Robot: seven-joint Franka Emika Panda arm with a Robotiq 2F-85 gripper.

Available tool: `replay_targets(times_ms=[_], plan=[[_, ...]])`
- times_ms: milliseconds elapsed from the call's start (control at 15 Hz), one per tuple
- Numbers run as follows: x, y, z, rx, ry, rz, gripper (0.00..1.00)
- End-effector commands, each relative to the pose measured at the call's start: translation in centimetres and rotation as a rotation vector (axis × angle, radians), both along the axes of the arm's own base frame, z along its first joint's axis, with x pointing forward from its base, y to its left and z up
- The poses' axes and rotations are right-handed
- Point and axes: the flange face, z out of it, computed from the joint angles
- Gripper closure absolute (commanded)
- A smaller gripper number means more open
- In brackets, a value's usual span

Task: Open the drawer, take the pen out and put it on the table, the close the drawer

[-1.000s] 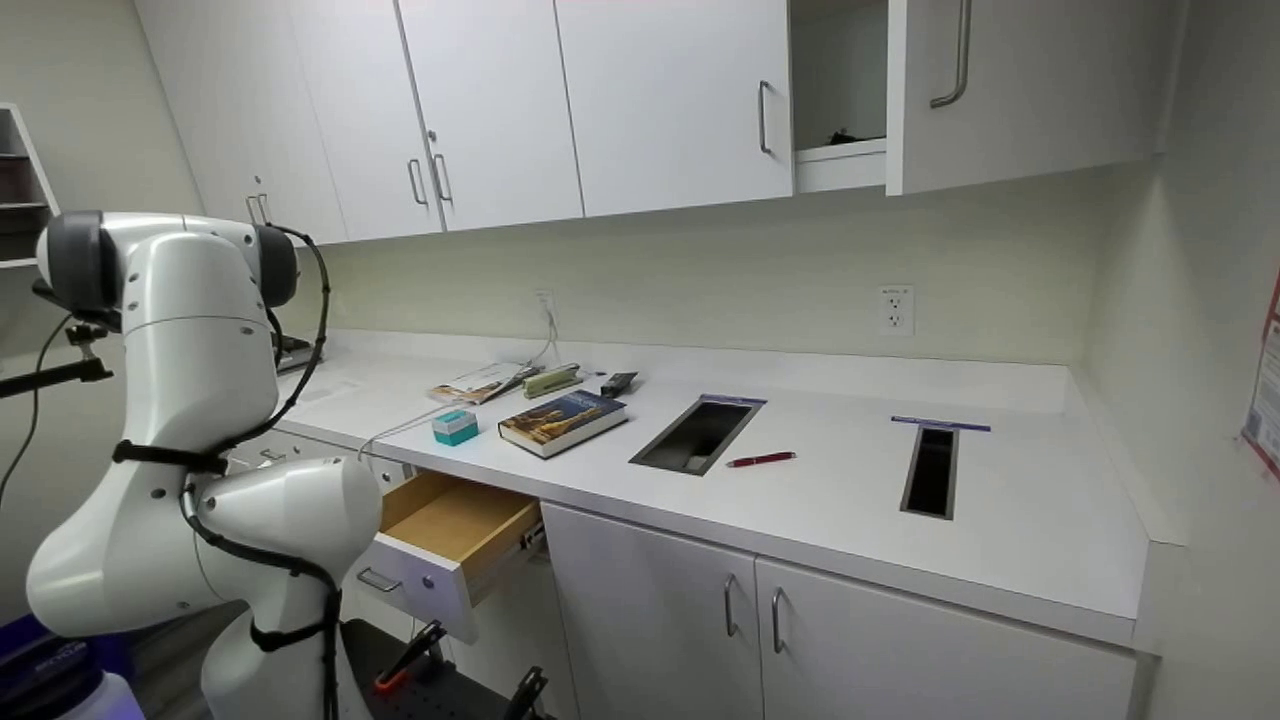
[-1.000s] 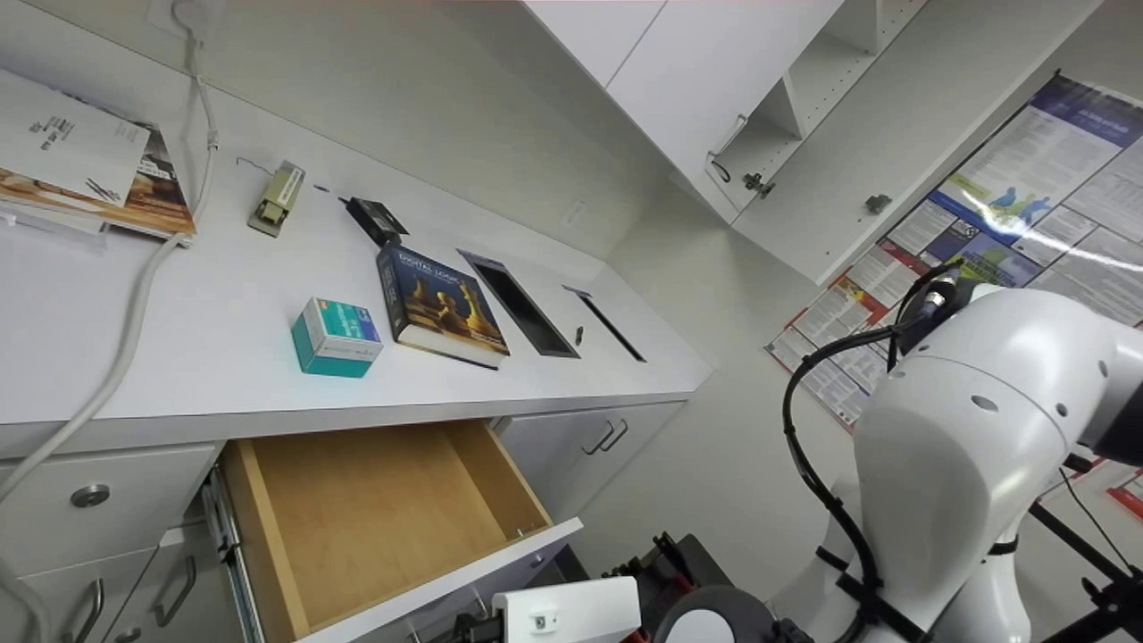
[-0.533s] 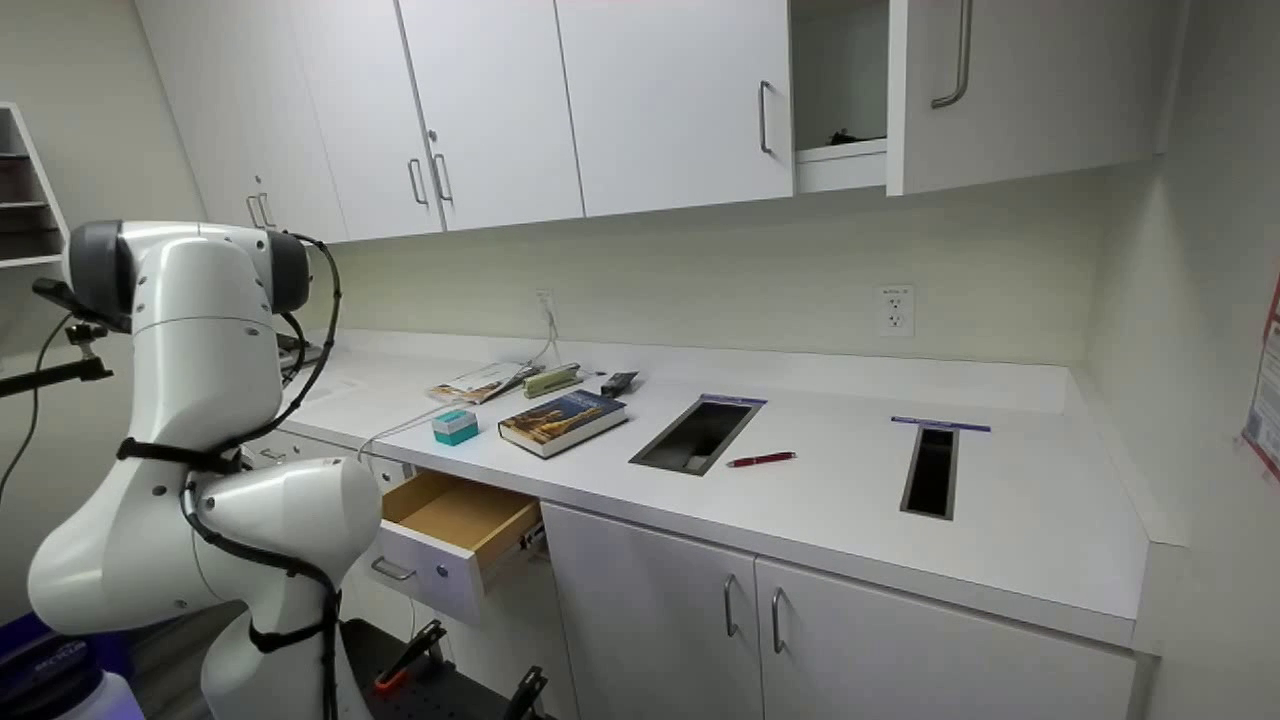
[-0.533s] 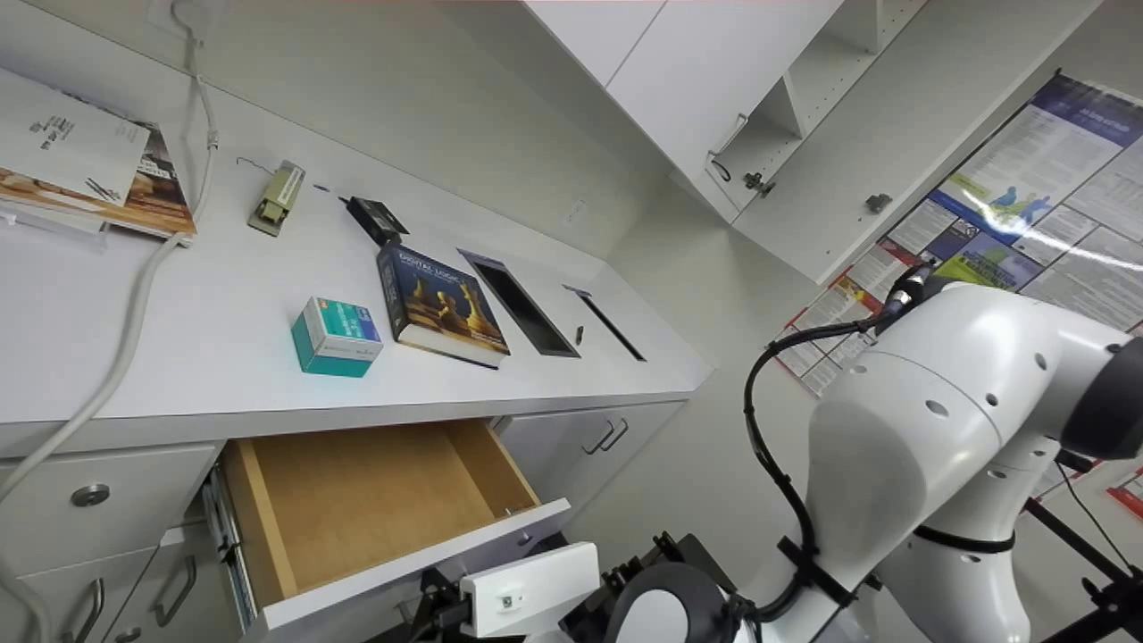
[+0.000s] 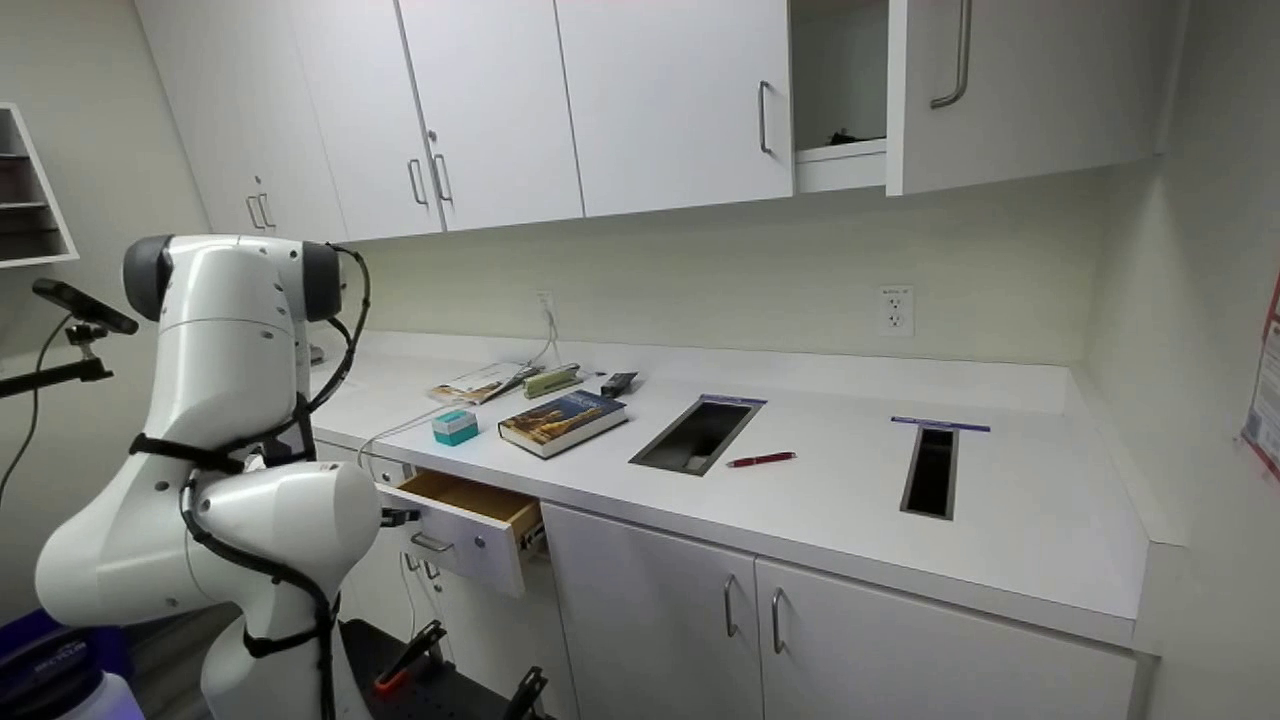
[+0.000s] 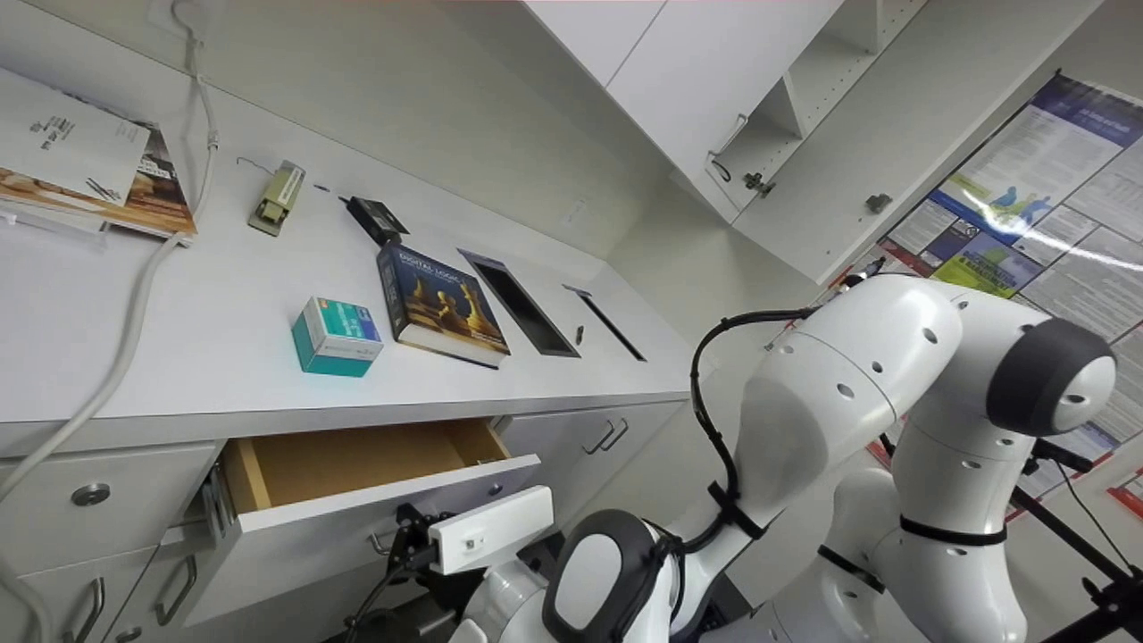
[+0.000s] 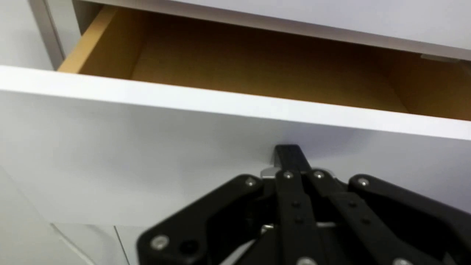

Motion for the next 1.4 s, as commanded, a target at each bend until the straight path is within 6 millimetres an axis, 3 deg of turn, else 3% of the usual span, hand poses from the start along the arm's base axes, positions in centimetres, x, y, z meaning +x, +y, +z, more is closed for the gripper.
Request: replay_targets(times_ms=[0,333,467,667,867,1000,1333], plan=[[4.6,-1.9,-0.1,-0.03,-0.014,-0.003,0.99],[8.5,-3.5,-0.2,-0.063,0.0,-0.053,0.99],[7.3,-2.5,0.6,-0.049,0.016,-0.088,0.99],[2.9,-1.1,2.7,-0.031,0.041,-0.214,1.0],[-1.7,0.4,6.9,0.031,0.052,-0.402,1.0],[-3.6,0.9,9.9,0.073,0.032,-0.505,1.0],[-5.7,0.0,16.8,0.195,-0.011,-0.754,1.0]])
